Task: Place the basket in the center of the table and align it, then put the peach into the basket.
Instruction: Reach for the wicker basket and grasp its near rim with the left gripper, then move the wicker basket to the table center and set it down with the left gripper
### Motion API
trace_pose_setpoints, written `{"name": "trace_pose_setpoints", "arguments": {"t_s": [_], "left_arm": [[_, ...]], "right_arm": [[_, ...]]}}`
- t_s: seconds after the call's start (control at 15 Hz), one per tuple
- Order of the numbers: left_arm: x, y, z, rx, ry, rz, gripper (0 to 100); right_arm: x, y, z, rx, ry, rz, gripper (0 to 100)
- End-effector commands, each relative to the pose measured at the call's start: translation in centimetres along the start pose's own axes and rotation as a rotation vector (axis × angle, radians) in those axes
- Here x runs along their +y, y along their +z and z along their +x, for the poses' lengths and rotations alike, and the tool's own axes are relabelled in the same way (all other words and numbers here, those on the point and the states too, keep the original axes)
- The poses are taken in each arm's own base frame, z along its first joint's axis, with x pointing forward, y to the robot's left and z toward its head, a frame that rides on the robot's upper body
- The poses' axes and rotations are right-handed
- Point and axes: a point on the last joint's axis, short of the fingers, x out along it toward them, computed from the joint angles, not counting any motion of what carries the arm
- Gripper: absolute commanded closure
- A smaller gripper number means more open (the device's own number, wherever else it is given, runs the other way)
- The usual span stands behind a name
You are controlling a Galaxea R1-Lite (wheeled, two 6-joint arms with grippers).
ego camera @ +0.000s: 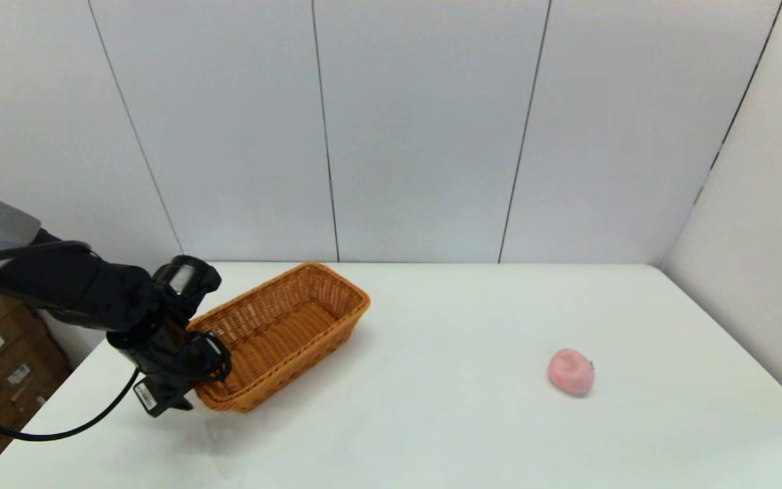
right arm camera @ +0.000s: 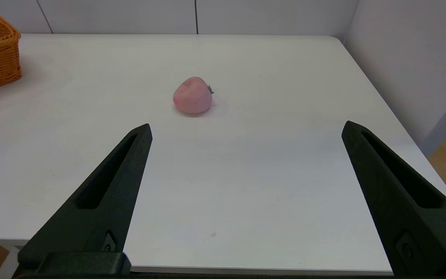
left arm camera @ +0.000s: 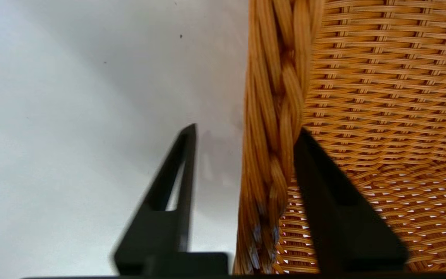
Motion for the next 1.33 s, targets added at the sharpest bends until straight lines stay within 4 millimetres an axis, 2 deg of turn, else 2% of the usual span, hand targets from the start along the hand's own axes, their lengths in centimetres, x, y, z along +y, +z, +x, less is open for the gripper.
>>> {"name": "trace_pose_setpoints", "arguments": {"t_s": [0.07, 0.33, 0.53, 0.93, 1.07, 1.33], "left_arm": [[-0.1, 0.1, 0.0, 0.008, -0.006, -0.006, 100], [-0.4, 0.1, -1.0, 0.076, -0.1, -0.007, 100], [-0.2, 0.5, -3.2, 0.197, -0.266, -0.017, 100], [-0.4, 0.6, -6.5, 0.183, -0.413, 0.029, 100], [-1.0, -0.6, -7.0, 0.187, -0.43, 0.129, 100], [-3.8, -4.8, -8.5, 0.254, -0.417, 0.419, 100]], "right_arm": [[0.0, 0.0, 0.0, 0.001, -0.001, -0.001, 0], [0.0, 0.0, 0.0, 0.001, 0.001, -0.001, 0], [0.0, -0.1, 0.0, 0.007, 0.001, -0.001, 0], [0.0, 0.0, 0.0, 0.006, 0.001, -0.001, 0], [0.0, 0.0, 0.0, 0.007, 0.001, -0.001, 0], [0.0, 0.0, 0.0, 0.004, 0.001, -0.001, 0]]}}
